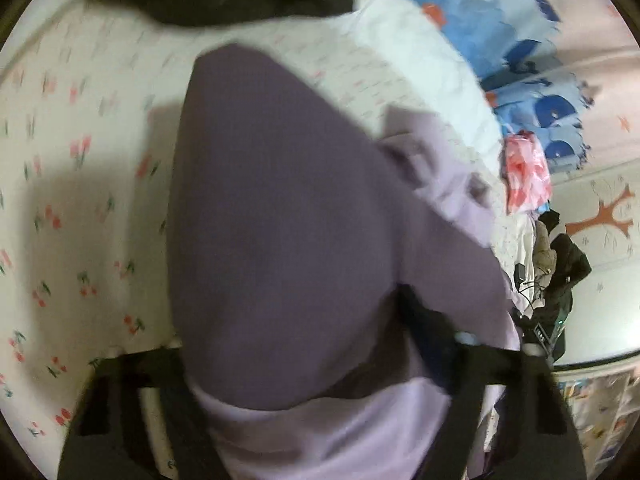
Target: Fold large clothes
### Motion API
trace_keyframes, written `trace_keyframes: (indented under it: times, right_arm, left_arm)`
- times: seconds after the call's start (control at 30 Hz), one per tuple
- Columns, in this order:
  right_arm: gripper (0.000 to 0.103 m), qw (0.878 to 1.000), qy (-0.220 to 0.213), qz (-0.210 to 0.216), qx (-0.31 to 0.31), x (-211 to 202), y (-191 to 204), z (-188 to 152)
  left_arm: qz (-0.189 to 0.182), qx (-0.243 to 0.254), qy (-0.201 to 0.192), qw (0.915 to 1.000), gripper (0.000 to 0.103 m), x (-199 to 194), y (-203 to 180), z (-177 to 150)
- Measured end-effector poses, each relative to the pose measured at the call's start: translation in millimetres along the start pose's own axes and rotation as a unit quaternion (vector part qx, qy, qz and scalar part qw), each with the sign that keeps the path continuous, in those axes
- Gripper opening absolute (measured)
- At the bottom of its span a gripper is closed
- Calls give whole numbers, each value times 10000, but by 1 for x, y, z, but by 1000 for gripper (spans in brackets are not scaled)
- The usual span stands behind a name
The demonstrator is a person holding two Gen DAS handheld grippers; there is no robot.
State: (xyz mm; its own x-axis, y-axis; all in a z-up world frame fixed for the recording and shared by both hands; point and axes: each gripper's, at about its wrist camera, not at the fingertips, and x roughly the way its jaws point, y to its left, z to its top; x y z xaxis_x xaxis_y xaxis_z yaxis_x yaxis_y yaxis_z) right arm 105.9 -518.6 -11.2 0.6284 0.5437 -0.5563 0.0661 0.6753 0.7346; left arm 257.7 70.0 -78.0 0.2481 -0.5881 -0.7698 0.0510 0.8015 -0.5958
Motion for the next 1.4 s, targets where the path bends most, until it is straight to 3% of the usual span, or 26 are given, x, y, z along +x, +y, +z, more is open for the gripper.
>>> trace_keyframes:
  times: [0.1, 0.17, 0.23, 0.3, 0.37, 0.43, 0.47, 0.5, 0.6, 0.67, 0.77, 0.87, 0.97, 1.03, 1.1, 1.17, 1.23, 1.27, 1.3, 1.4]
  right_arm:
    - [27, 9976, -586, 310, -210, -19, 27, 25]
    - [27, 9944, -895, 393, -411, -27, 44, 42]
    - [27, 9935, -1018, 199, -466, -22, 44, 56]
    - [39, 9960, -802, -275, -269, -1, 22, 60]
    - [45, 9973, -214, -662, 233, 22, -11, 53]
    - [50, 9979, -404, -314, 396, 4, -19, 38]
    - [53, 9980, -448, -242, 380, -12, -17, 29]
    - [59, 9984, -421, -211, 321, -26, -15, 21]
    - [73, 9999, -134, -18, 72, -79, -10, -28]
    - [77, 9997, 230, -84, -30, -110, -11, -77]
    - [78, 9969, 713, 168, 277, -143, -22, -153]
    - [78, 9912, 965, 635, 653, -165, -29, -218]
    - [78, 9849, 1160, 1004, 803, -176, -26, -259]
    - [78, 9785, 1414, 1276, 794, -174, -17, -281]
    - [80, 9769, 1555, 1288, 702, -171, -6, -295]
    - [80, 9787, 1536, 1188, 661, -166, 1, -300]
    - [71, 9809, 1460, 1180, 506, -165, 9, -302]
    - [43, 9834, 1382, 1116, 376, -162, 17, -304]
    - [26, 9872, 1191, 1012, 304, -168, 21, -308]
    - [16, 9911, 865, 1015, 10, -177, 44, -306]
  left_arm:
    - [-371, 388, -562, 9970, 46, -29, -29, 15]
    - [-580, 685, -1014, 9908, 44, -49, -54, 26]
    - [-583, 845, -1275, 9865, 44, -49, -69, 38]
    - [-306, 837, -1082, 9901, 50, -24, -65, 49]
    - [230, 464, -484, 9975, 57, 18, -38, 52]
    - [187, 195, -338, 9991, 59, 25, -15, 40]
    - [42, 187, -384, 9991, 67, 18, -10, 34]
    - [-57, 223, -374, 9990, 73, 4, -4, 23]
    - [37, 543, -248, 9982, 81, -41, 17, -16]
    - [114, 567, -24, 9983, 85, -64, 40, -45]
    - [27, 324, 478, 9983, 85, -89, 83, -105]
    - [-333, 177, 821, 9959, 85, -107, 112, -164]
    - [-961, 280, 1057, 9894, 95, -121, 110, -218]
    - [-1188, 393, 1368, 9827, 96, -119, 102, -243]
    - [-1222, 621, 1631, 9770, 96, -112, 87, -264]
    - [-1001, 735, 1562, 9799, 96, -105, 77, -278]
    - [-804, 527, 1363, 9860, 92, -101, 74, -285]
    - [-692, 418, 1216, 9893, 82, -101, 71, -286]
    - [-692, 342, 1129, 9906, 64, -104, 71, -290]
    - [-617, 293, 752, 9948, 30, -123, 57, -295]
